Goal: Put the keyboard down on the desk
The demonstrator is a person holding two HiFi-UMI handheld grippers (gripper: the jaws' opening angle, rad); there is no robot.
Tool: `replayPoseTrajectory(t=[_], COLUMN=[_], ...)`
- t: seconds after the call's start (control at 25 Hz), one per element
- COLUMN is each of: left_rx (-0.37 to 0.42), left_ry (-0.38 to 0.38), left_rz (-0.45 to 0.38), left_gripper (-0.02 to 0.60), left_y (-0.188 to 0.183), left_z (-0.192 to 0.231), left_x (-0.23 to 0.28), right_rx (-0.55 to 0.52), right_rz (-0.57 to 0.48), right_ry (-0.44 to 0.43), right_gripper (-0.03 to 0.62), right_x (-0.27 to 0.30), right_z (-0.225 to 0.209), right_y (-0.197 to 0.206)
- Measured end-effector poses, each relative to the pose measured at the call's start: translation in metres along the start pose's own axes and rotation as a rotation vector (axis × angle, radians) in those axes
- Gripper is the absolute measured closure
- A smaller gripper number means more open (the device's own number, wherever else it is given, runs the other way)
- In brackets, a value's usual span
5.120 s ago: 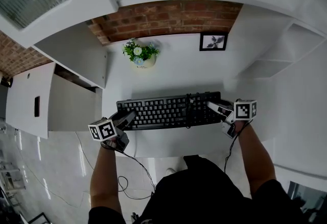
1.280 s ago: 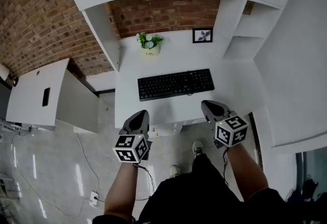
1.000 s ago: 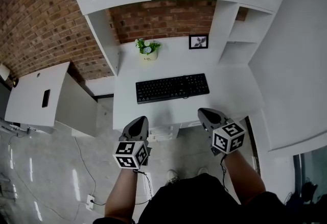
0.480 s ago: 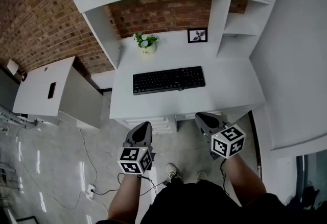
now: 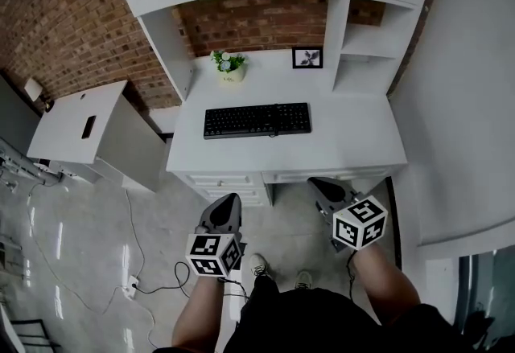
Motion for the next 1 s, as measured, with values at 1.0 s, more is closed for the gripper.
replayPoseTrajectory(t=[1.0], left_rx=[-0.004], left_ry=[-0.053], left_rz=[-0.038], left_gripper=[0.563], left_y=[0.023], left_z=[-0.048], left_x=[-0.069], right_rx=[-0.036], right_rz=[-0.028], right_ry=[-0.075], right_gripper=[0.577], right_x=[-0.062], right_z=[0.038], right_y=[0.013])
Point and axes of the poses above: the fingertips, and each gripper's own axes: x forward along the fingers, z to its left, y out of its underside, the point moved 1 cm from there along -x, backward along the fingers, and after that the axes turned 14 degrees about -y, right-handed, at the moved point
